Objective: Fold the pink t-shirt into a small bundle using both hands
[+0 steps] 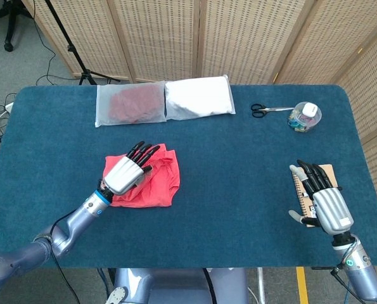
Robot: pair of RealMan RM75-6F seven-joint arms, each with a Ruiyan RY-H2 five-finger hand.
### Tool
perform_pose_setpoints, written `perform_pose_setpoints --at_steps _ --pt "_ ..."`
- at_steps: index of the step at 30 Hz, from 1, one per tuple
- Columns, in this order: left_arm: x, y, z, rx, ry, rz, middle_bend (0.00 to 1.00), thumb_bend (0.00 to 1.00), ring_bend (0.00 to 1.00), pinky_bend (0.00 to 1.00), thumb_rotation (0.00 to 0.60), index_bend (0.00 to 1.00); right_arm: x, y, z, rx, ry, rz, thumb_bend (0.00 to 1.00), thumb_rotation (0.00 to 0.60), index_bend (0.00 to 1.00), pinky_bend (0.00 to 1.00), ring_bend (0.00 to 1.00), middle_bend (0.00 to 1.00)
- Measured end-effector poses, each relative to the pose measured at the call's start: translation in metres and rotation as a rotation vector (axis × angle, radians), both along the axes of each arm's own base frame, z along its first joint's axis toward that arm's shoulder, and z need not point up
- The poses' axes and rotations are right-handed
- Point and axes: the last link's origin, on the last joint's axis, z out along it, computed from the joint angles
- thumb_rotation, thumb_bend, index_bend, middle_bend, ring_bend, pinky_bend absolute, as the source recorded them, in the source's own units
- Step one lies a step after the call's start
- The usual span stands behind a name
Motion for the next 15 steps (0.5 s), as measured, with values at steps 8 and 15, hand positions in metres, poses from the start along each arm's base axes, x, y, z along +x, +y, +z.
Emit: perform_pose_setpoints --at_steps 8,15 --pt "0.017 -0.009 -0.012 0.011 0.085 -0.102 0.00 0.49 0.00 0.00 0.600 0.71 0.001 0.001 0.001 -0.001 -0.003 0.003 0.00 0.600 0.00 0.00 0.00 0.00" --pt "0.030 -0.018 -0.030 -0.005 0.154 -0.187 0.00 0.48 0.00 0.00 0.600 0.71 0.000 0.000 0.002 -0.001 -0.006 0.001 0.00 0.600 0.00 0.00 0.00 0.00"
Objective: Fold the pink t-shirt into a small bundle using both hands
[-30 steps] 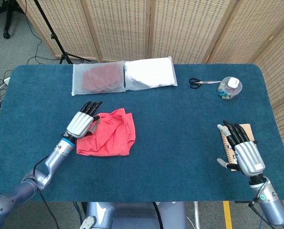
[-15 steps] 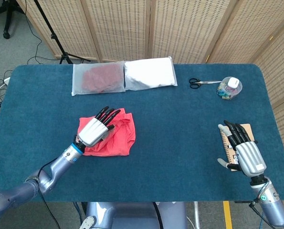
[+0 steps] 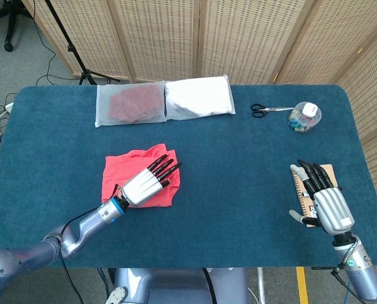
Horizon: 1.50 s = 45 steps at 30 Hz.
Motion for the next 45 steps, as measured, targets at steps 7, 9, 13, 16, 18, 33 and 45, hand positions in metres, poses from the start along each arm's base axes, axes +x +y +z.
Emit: perform_pose_setpoints --at_steps 7,9,13,16,18,33,45 --pt "0.001 -0.005 -0.015 -0.024 0.044 -0.012 0.00 0.27 0.00 0.00 0.600 0.30 0.000 0.000 0.001 0.001 -0.002 0.000 0.00 0.600 0.00 0.00 0.00 0.00" --pt "0.002 -0.006 -0.018 -0.039 0.035 -0.006 0.00 0.18 0.00 0.00 0.600 0.05 0.000 0.000 0.001 0.000 -0.002 -0.001 0.00 0.600 0.00 0.00 0.00 0.00" --pt "0.004 -0.009 -0.019 -0.065 -0.018 0.008 0.00 0.11 0.00 0.00 0.600 0.00 0.000 0.000 0.001 0.001 -0.003 -0.001 0.00 0.600 0.00 0.00 0.00 0.00" --pt "0.007 -0.010 -0.017 -0.083 -0.082 0.027 0.00 0.07 0.00 0.00 0.600 0.00 0.000 0.000 0.001 0.000 -0.004 -0.001 0.00 0.600 0.00 0.00 0.00 0.00" --pt "0.010 -0.009 -0.014 -0.099 -0.142 0.051 0.00 0.04 0.00 0.00 0.600 0.00 0.000 0.000 0.002 0.000 -0.005 -0.001 0.00 0.600 0.00 0.00 0.00 0.00" --pt "-0.004 0.009 0.025 -0.099 -0.426 0.273 0.00 0.00 0.00 0.00 0.600 0.00 0.001 0.002 0.002 0.001 -0.009 0.002 0.00 0.600 0.00 0.00 0.00 0.00" --pt "-0.049 0.003 0.008 -0.140 -0.394 0.452 0.00 0.00 0.00 0.00 0.600 0.00 0.001 0.002 0.001 0.004 -0.008 -0.001 0.00 0.600 0.00 0.00 0.00 0.00"
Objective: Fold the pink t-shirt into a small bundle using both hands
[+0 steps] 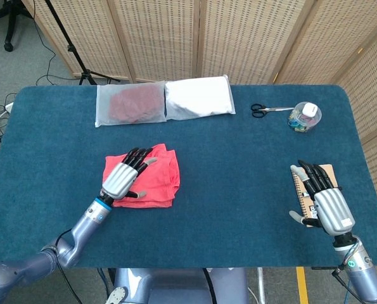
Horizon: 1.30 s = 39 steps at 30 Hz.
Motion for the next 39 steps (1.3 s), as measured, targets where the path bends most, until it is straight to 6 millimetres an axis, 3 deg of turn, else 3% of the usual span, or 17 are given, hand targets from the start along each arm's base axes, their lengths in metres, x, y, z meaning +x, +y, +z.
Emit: perform_pose_setpoints --at_steps 11,23,29,35,39 --pt "-0.030 -0.010 -0.013 -0.058 0.005 0.103 0.00 0.00 0.00 0.00 0.600 0.00 0.000 0.000 0.001 -0.002 -0.002 0.001 0.00 0.600 0.00 0.00 0.00 0.00" --pt "-0.019 -0.007 0.008 -0.029 -0.124 0.083 0.00 0.00 0.00 0.00 0.600 0.00 0.001 0.001 0.001 -0.002 -0.005 0.005 0.00 0.600 0.00 0.00 0.00 0.00" --pt "-0.014 -0.007 0.034 0.013 -0.191 0.062 0.00 0.00 0.00 0.00 0.600 0.00 0.003 0.004 0.003 -0.006 -0.009 0.017 0.00 0.600 0.00 0.00 0.00 0.00" --pt "-0.017 -0.020 0.079 0.073 -0.192 0.077 0.00 0.00 0.00 0.00 0.600 0.00 0.005 0.006 0.006 -0.028 0.001 0.027 0.00 0.600 0.00 0.00 0.00 0.00" --pt "-0.025 -0.040 0.117 0.118 -0.148 0.129 0.00 0.00 0.00 0.00 0.600 0.00 0.005 0.007 0.007 -0.043 0.017 0.031 0.00 0.600 0.00 0.00 0.00 0.00"
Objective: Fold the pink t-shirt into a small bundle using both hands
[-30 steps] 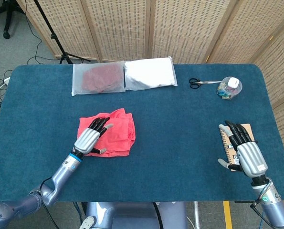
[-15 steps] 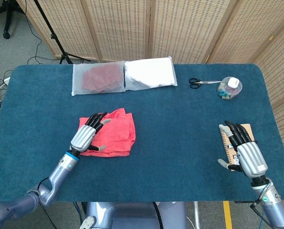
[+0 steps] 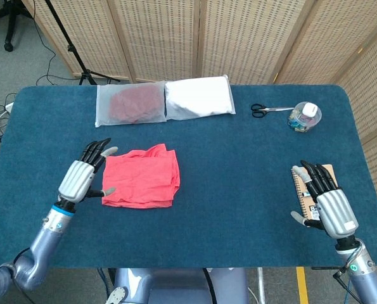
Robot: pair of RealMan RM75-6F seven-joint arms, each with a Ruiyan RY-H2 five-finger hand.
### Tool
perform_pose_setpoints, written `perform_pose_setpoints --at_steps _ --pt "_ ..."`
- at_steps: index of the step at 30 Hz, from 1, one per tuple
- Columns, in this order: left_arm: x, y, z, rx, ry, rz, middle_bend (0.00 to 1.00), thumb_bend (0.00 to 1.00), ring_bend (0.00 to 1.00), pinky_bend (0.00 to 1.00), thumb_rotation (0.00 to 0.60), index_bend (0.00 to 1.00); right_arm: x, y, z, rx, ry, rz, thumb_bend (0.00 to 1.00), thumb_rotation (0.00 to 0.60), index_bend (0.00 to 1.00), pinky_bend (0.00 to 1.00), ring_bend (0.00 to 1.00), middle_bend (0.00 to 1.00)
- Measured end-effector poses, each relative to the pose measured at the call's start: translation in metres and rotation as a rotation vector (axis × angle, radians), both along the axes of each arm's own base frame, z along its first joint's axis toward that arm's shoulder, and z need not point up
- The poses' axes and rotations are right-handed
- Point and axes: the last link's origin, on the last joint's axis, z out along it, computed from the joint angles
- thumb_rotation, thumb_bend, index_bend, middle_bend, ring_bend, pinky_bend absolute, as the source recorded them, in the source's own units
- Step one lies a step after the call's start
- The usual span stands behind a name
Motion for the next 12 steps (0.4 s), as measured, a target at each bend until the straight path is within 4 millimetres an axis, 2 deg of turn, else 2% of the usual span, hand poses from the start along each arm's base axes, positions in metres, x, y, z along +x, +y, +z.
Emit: perform_pose_setpoints --at_steps 2,6,9,12 --pt "-0.006 -0.012 0.018 0.023 0.034 0.039 0.00 0.00 0.00 0.00 0.600 0.00 0.000 0.000 0.001 -0.008 0.008 0.000 0.00 0.600 0.00 0.00 0.00 0.00" --pt "-0.032 -0.049 0.057 0.094 0.137 0.190 0.00 0.00 0.00 0.00 0.600 0.00 -0.001 0.001 0.002 -0.034 0.037 -0.002 0.00 0.600 0.00 0.00 0.00 0.00" --pt "-0.049 -0.073 0.075 0.141 0.191 0.301 0.00 0.02 0.00 0.00 0.600 0.00 -0.002 0.002 0.003 -0.058 0.061 -0.012 0.00 0.600 0.00 0.00 0.00 0.00" --pt "-0.056 -0.083 0.080 0.157 0.191 0.344 0.00 0.02 0.00 0.00 0.600 0.00 -0.003 0.002 0.004 -0.075 0.067 -0.030 0.00 0.600 0.00 0.00 0.00 0.00"
